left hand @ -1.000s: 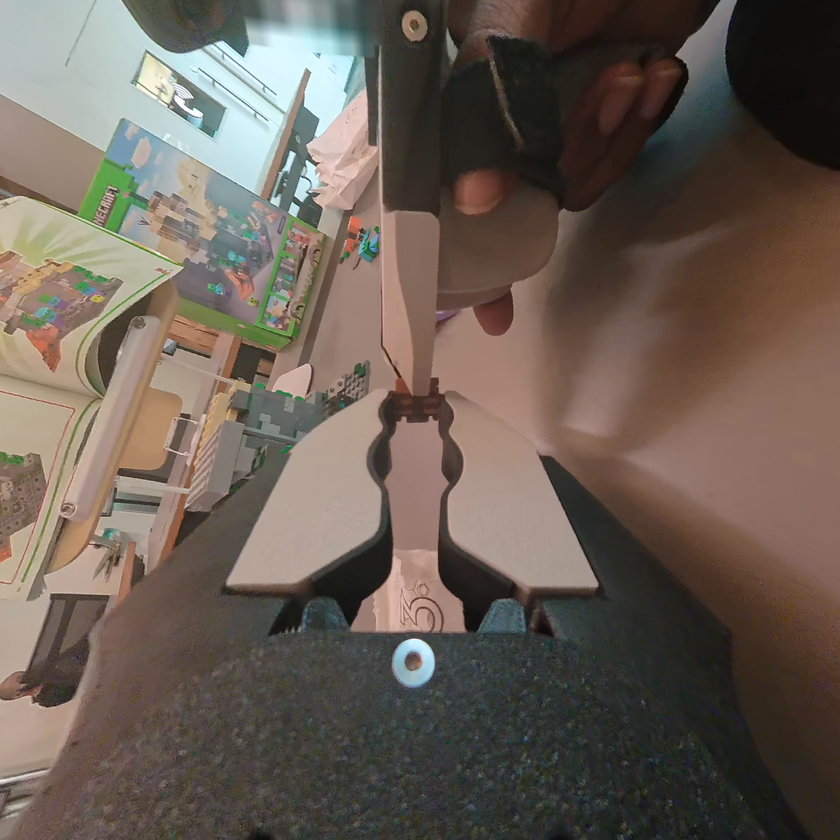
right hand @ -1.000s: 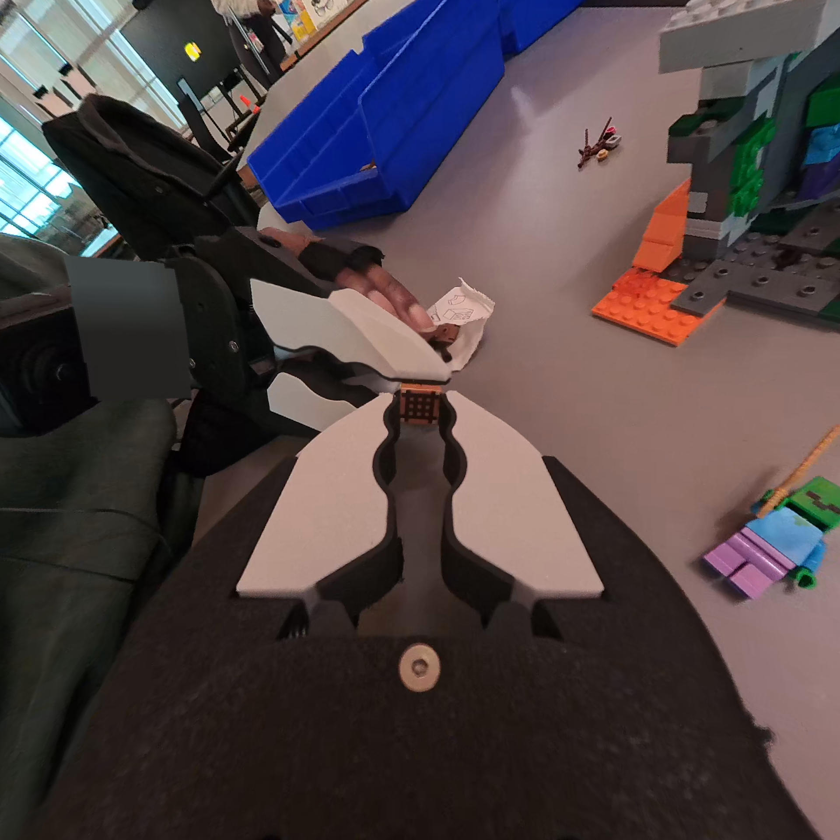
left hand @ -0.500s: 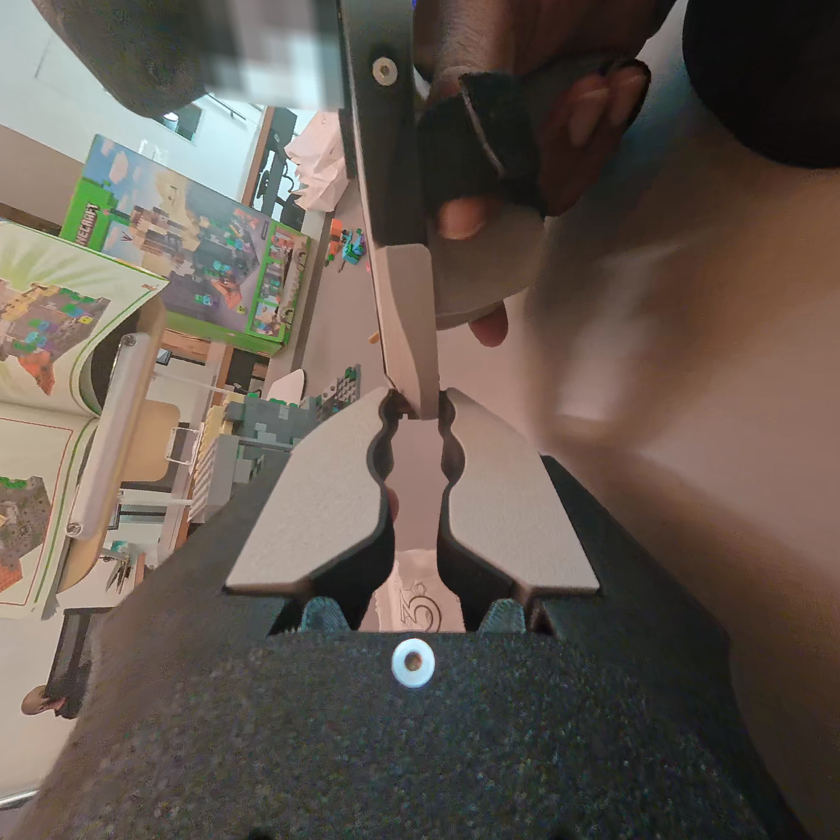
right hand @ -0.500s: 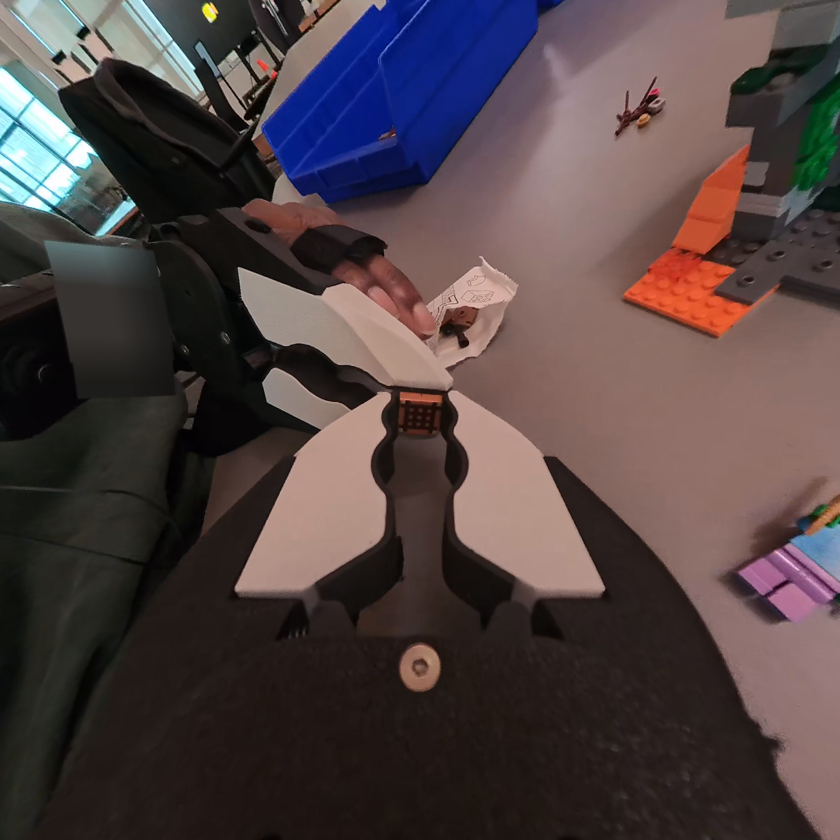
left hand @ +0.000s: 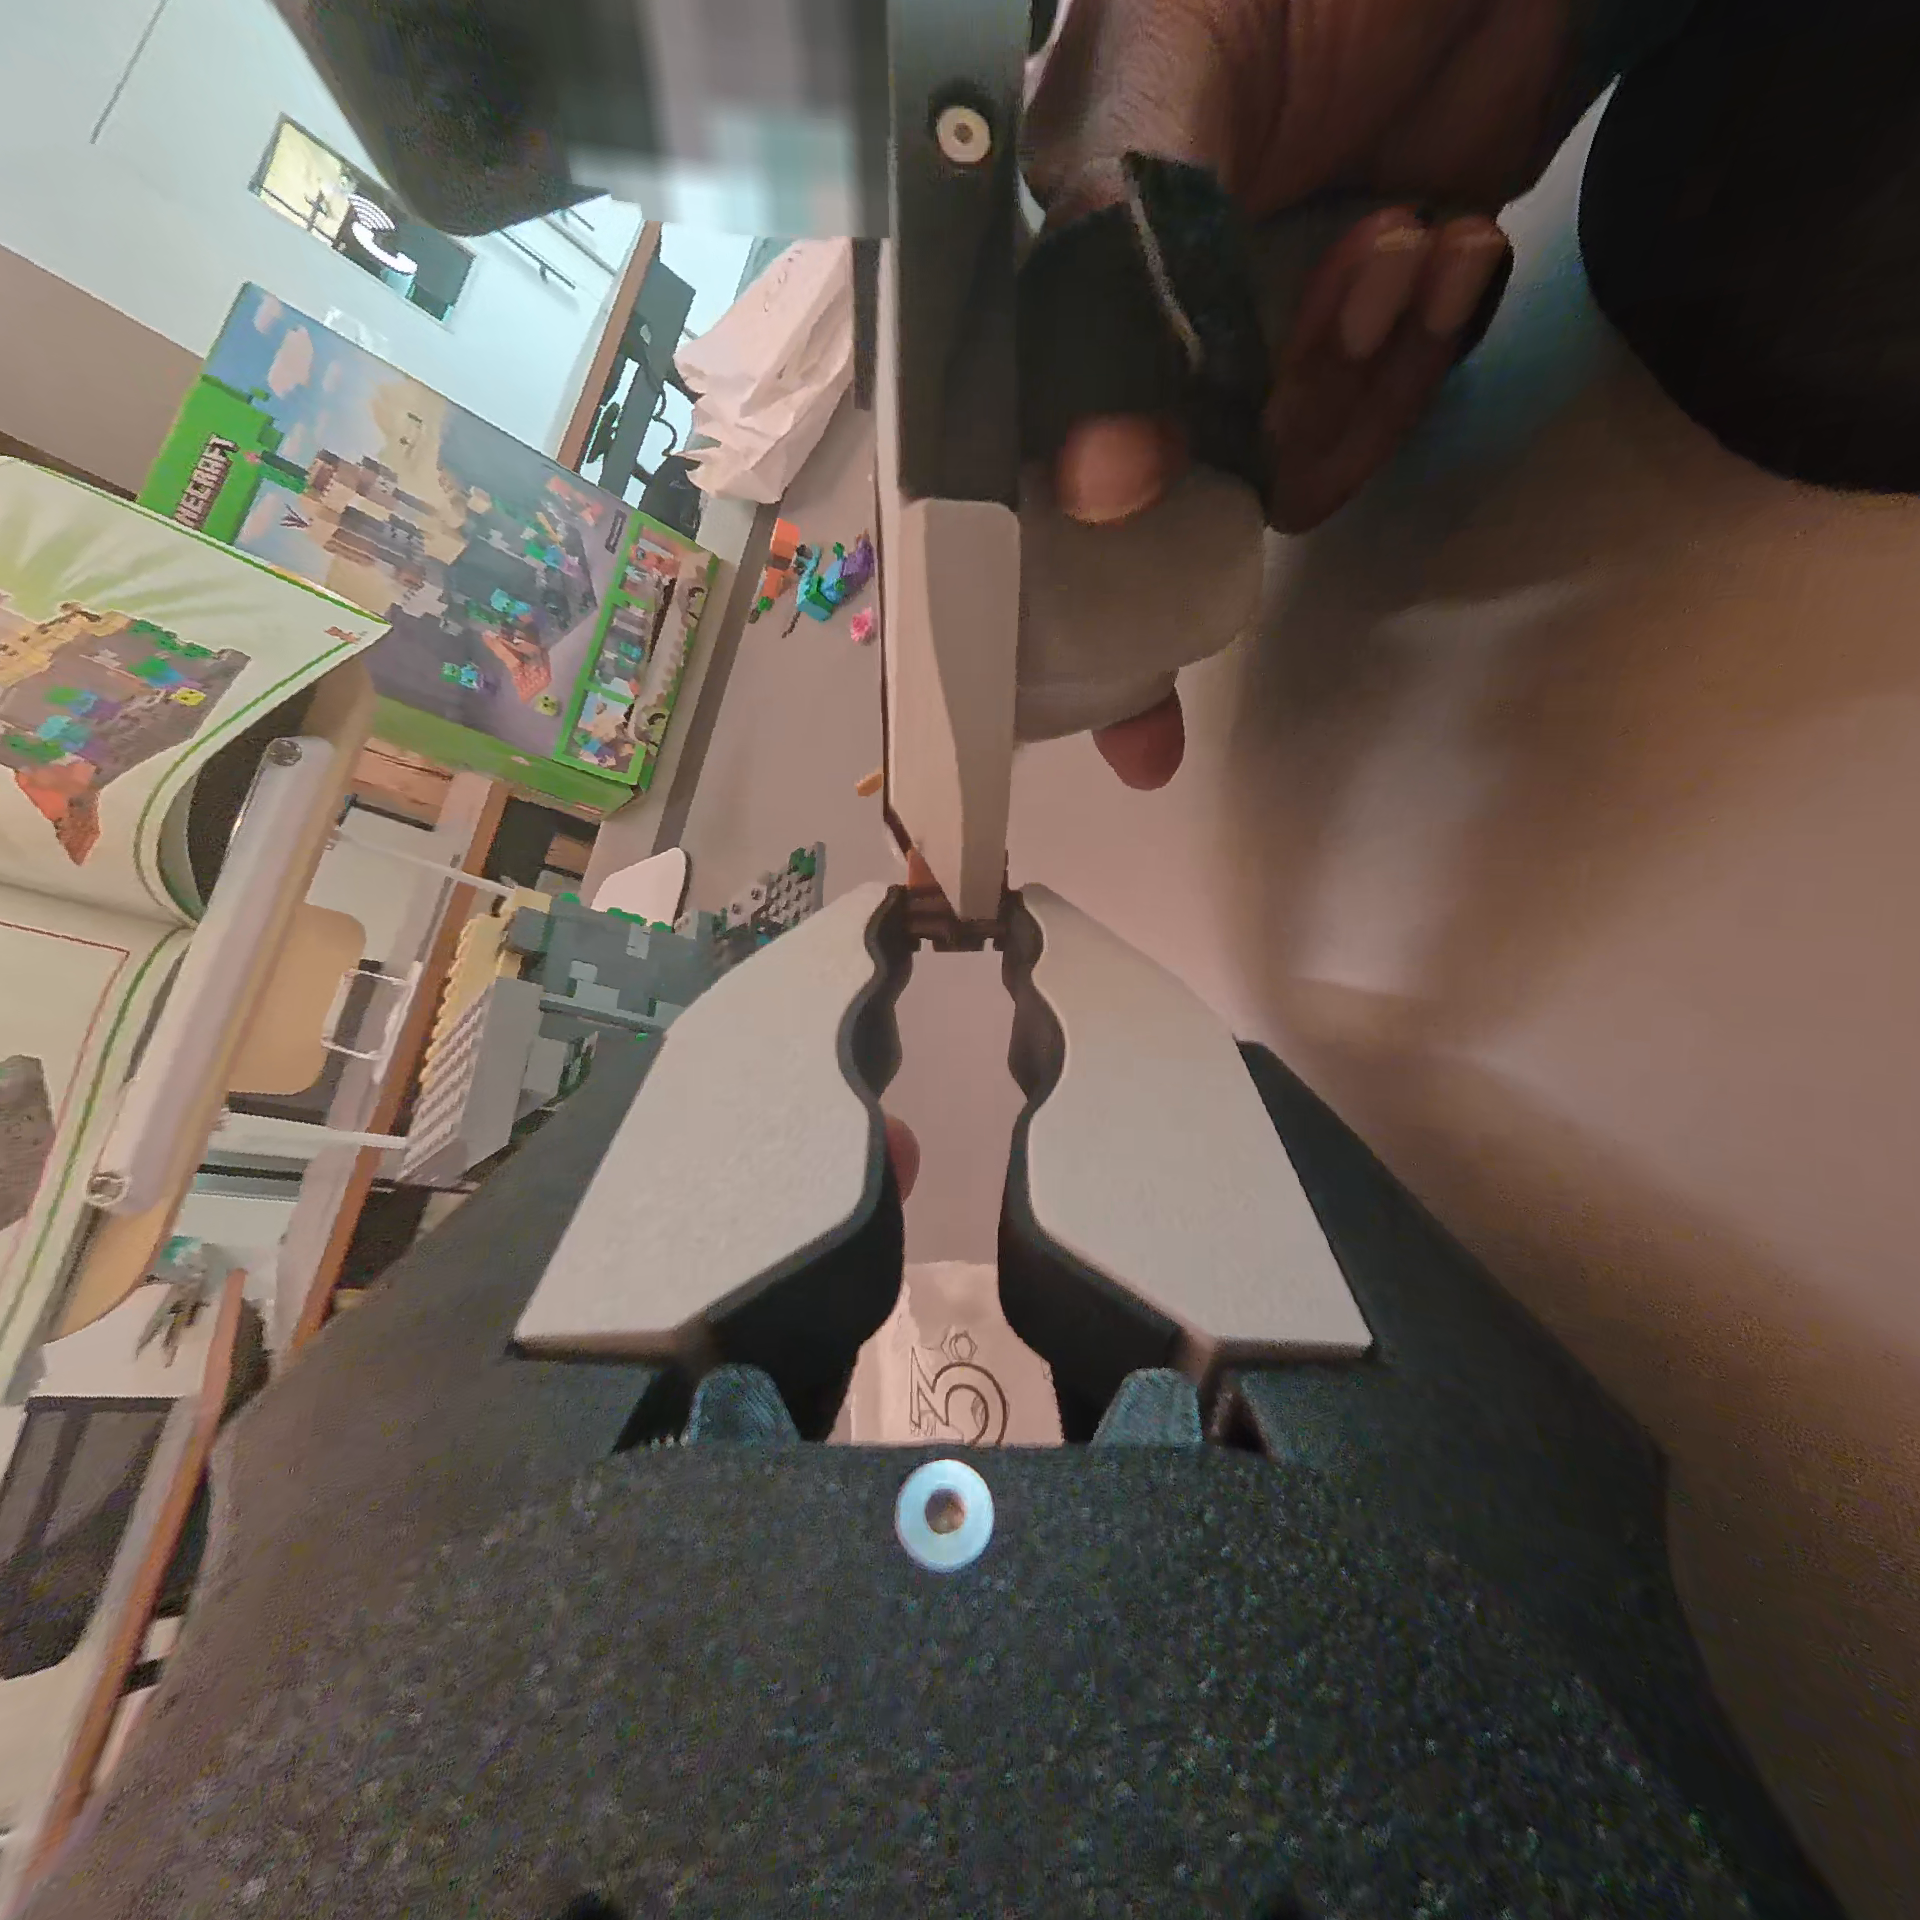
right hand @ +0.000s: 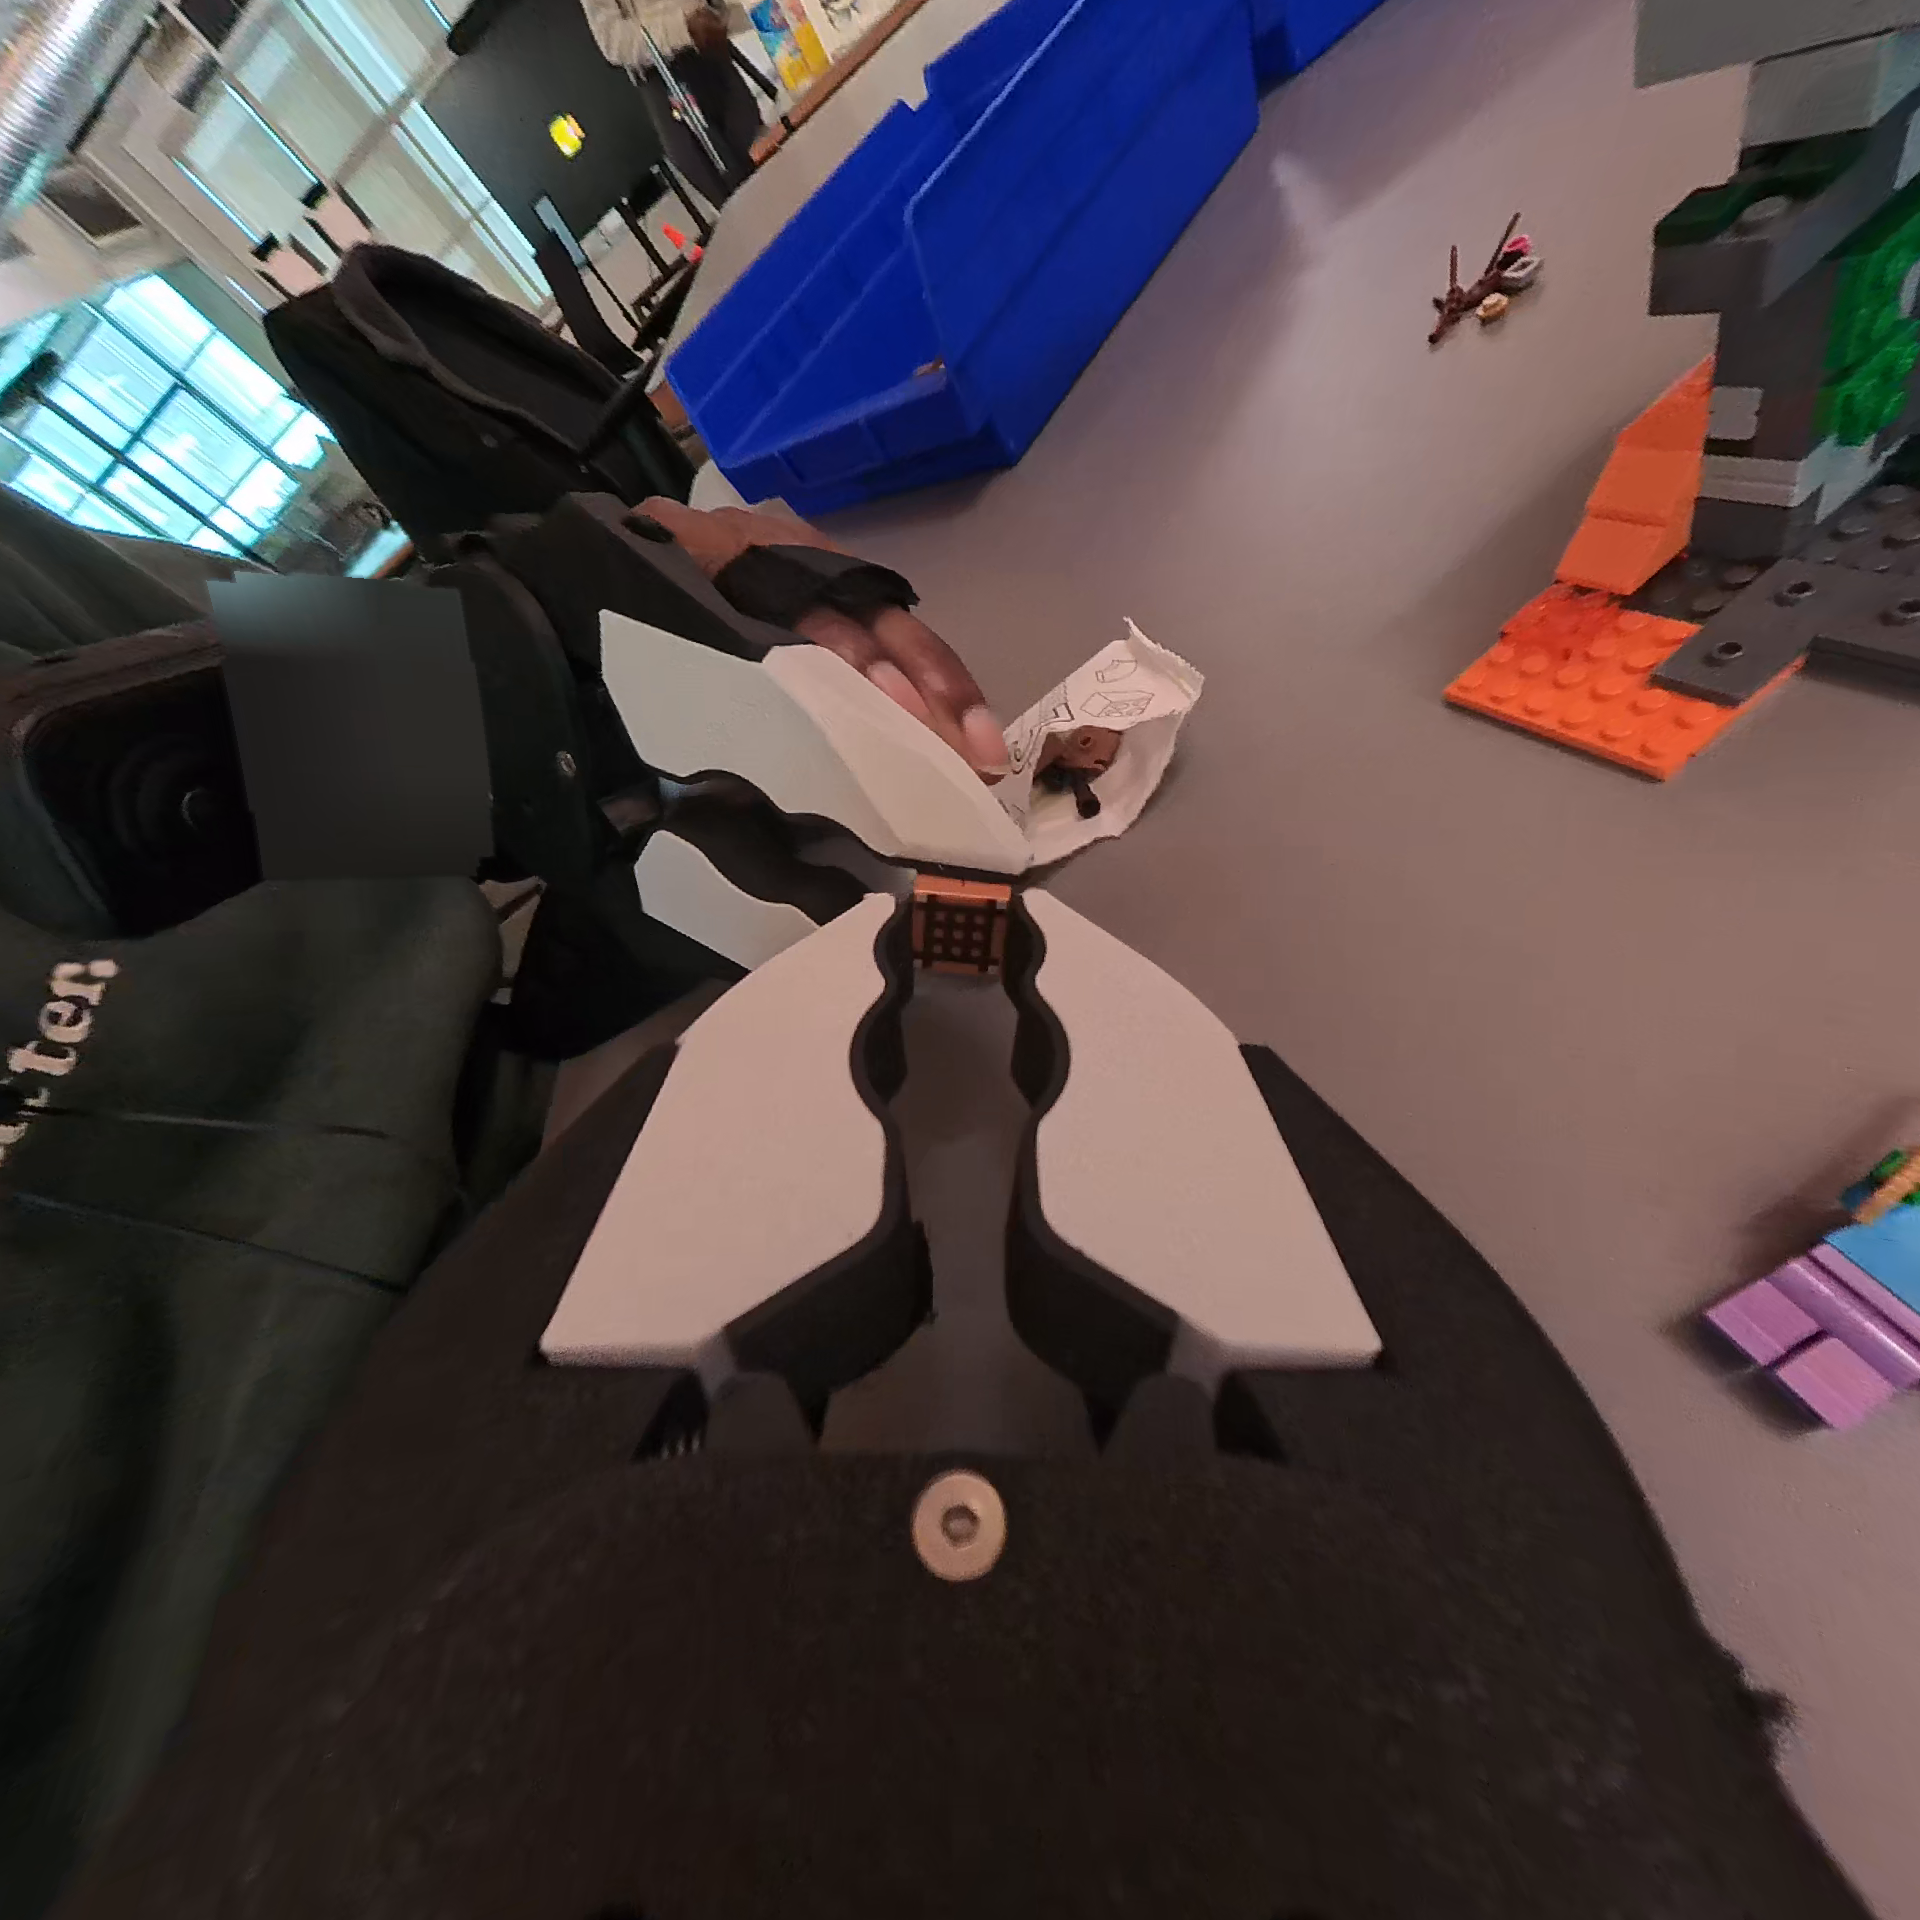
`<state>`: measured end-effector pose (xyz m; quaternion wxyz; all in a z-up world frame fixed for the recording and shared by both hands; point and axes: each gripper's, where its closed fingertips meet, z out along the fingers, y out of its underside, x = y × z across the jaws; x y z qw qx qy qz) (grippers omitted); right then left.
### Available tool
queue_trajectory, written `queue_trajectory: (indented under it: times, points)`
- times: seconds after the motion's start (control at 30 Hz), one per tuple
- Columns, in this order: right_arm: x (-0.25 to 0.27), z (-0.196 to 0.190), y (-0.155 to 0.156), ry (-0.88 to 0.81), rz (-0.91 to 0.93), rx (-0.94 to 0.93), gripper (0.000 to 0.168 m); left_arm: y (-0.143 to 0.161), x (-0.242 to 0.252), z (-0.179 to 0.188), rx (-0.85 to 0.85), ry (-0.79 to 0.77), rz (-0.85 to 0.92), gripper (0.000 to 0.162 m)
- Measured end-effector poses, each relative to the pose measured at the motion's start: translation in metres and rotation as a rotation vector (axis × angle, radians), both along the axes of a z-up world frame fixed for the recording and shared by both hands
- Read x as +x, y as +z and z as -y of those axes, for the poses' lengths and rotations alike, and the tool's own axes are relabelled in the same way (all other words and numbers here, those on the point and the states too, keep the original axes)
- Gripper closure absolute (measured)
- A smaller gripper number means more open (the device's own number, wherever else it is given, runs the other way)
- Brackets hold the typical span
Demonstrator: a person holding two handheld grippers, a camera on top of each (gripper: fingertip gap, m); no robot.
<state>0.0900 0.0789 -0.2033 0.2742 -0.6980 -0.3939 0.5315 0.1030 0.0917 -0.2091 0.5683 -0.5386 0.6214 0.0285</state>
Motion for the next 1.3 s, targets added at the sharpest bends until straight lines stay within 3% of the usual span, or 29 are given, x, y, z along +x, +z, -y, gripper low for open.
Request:
queue_trajectory:
  times: [0.4,0.8,0.9,1.0,1.3]
  points:
    - [0.003,0.008,0.019,0.078,-0.126,-0.11,0.151,0.017,0.004,0.009,-0.176,-0.055,0.193,0.144]
    - [0.004,0.011,0.024,0.106,-0.168,-0.09,0.151,0.021,0.005,0.016,-0.511,-0.094,0.375,0.143]
    - [0.022,-0.009,0.032,0.013,-0.204,-0.028,0.153,0.024,-0.004,0.016,-0.661,-0.108,0.462,0.144]
    - [0.025,-0.006,0.035,0.007,-0.192,0.071,0.152,0.026,-0.011,0.01,-0.613,-0.085,0.455,0.144]
    - [0.024,-0.004,0.028,0.022,-0.131,0.136,0.152,0.023,-0.007,0.012,-0.607,-0.104,0.445,0.145]
